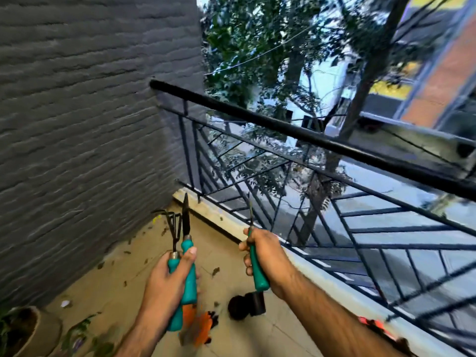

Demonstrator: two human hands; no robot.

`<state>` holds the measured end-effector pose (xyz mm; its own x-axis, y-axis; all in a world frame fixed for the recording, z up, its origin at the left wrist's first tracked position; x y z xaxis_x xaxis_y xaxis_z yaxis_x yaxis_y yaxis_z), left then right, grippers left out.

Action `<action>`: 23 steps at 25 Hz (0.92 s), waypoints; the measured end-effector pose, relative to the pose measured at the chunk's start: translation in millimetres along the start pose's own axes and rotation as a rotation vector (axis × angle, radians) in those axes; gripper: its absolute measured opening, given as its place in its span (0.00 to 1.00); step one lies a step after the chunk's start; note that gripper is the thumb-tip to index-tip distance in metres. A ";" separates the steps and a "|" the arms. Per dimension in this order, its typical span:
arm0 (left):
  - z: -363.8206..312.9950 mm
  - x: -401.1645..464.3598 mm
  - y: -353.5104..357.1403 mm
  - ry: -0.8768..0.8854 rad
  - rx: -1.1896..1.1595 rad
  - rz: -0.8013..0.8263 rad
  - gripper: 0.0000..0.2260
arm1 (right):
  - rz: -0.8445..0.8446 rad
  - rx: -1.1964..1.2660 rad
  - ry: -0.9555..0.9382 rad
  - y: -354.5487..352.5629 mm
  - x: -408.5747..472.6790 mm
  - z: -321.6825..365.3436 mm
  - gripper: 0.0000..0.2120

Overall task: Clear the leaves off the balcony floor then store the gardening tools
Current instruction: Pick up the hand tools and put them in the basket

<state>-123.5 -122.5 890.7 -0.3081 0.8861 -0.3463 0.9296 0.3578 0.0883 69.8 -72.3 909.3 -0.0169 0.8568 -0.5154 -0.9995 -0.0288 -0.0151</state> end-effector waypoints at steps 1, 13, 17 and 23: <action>1.2 -2.6 17.0 -0.003 -0.002 0.031 0.16 | -0.021 0.010 0.001 -20.2 -4.8 0.6 0.11; 47.4 -33.0 225.2 -0.148 0.093 0.552 0.12 | -0.413 0.246 0.003 -221.4 -46.3 -48.1 0.08; 54.2 -26.0 260.8 -0.174 0.190 0.758 0.13 | -0.605 0.371 0.022 -240.2 -67.7 -63.5 0.09; 95.8 -46.6 298.9 -0.272 0.329 1.035 0.10 | -0.921 0.529 0.119 -244.1 -126.2 -115.5 0.11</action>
<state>188.0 -85.1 843.8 0.6616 0.6031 -0.4457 0.7330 -0.6455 0.2147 319.2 -232.8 879.1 0.7250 0.3778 -0.5759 -0.5111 0.8556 -0.0820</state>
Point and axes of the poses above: each hand's wrist, its own x-axis towards the middle knuckle, its own y-axis out of the palm, z = x × y, the point moved 3 cm from there along x, towards the middle knuckle, and after that the axes turned 8 degrees about -x, right-handed, at the moved point
